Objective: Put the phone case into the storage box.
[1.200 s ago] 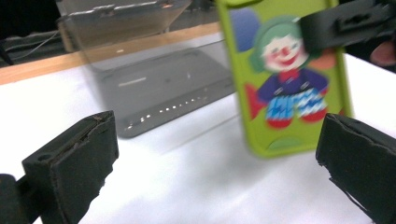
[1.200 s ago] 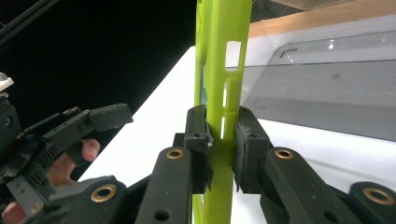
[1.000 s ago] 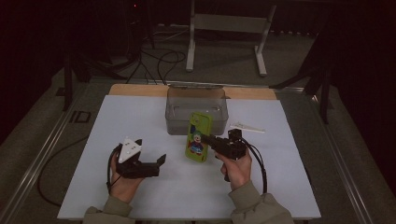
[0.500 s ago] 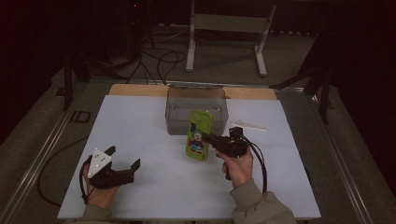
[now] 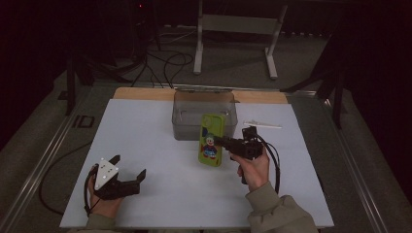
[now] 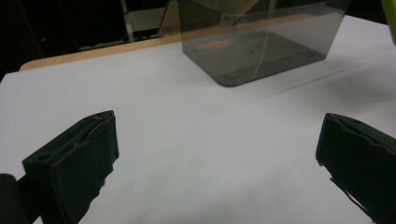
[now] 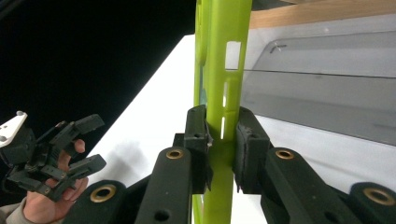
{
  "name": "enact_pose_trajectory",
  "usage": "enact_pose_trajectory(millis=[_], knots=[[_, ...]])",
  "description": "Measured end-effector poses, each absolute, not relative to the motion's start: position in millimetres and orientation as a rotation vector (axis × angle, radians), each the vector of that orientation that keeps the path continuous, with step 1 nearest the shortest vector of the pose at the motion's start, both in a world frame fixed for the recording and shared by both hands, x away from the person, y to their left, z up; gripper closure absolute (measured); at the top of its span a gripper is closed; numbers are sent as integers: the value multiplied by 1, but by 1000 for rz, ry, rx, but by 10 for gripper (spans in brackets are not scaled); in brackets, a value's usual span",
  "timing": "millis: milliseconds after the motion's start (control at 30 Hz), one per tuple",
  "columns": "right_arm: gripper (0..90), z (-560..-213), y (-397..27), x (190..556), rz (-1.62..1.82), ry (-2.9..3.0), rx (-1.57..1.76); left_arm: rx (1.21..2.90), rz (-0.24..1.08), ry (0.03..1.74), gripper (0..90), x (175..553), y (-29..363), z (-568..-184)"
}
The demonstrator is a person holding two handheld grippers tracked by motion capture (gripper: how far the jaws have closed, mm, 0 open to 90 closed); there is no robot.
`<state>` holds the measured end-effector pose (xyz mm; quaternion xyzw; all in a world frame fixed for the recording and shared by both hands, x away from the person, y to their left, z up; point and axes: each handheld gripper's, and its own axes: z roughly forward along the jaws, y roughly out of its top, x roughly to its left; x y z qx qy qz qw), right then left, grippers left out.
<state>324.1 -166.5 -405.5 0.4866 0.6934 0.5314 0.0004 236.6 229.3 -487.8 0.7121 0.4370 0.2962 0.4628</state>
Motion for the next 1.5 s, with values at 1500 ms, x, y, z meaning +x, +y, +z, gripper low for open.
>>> enact_pose_trajectory(millis=[1500], knots=[[781, -364, -172, 382, 1267, 2297, 1640, 1731, 734, 1129, 5, 237, 229, -492]])
